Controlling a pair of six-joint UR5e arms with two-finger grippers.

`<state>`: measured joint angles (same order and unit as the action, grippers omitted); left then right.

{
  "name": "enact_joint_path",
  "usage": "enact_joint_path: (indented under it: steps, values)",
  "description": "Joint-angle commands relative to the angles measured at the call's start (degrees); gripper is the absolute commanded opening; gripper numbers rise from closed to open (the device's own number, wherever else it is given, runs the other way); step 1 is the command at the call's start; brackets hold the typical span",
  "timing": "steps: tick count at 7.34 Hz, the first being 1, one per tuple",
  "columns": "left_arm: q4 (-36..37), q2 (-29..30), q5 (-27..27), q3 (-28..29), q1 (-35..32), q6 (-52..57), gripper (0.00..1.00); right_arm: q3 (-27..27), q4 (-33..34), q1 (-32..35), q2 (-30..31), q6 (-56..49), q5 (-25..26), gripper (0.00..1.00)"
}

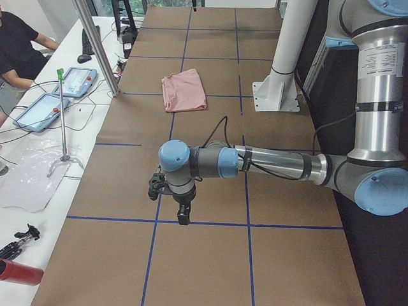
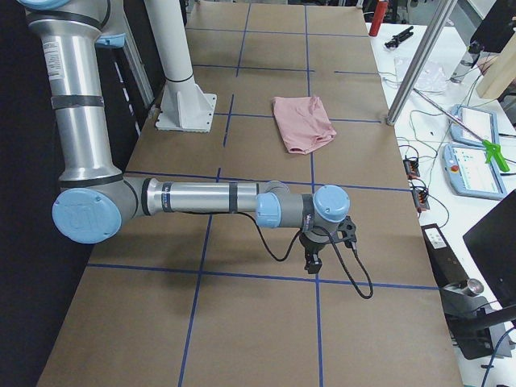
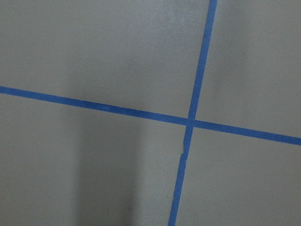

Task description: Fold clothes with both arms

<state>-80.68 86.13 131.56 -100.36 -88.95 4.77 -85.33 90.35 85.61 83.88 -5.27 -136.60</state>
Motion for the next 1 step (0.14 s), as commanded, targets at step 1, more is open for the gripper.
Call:
enact_joint_path:
  steps: [1]
  values:
    - [0.4, 0.0, 0.3, -0.6, 0.0, 0.1, 1.00, 0.0, 0.0, 0.0, 0.0, 0.0, 0.0, 1.00]
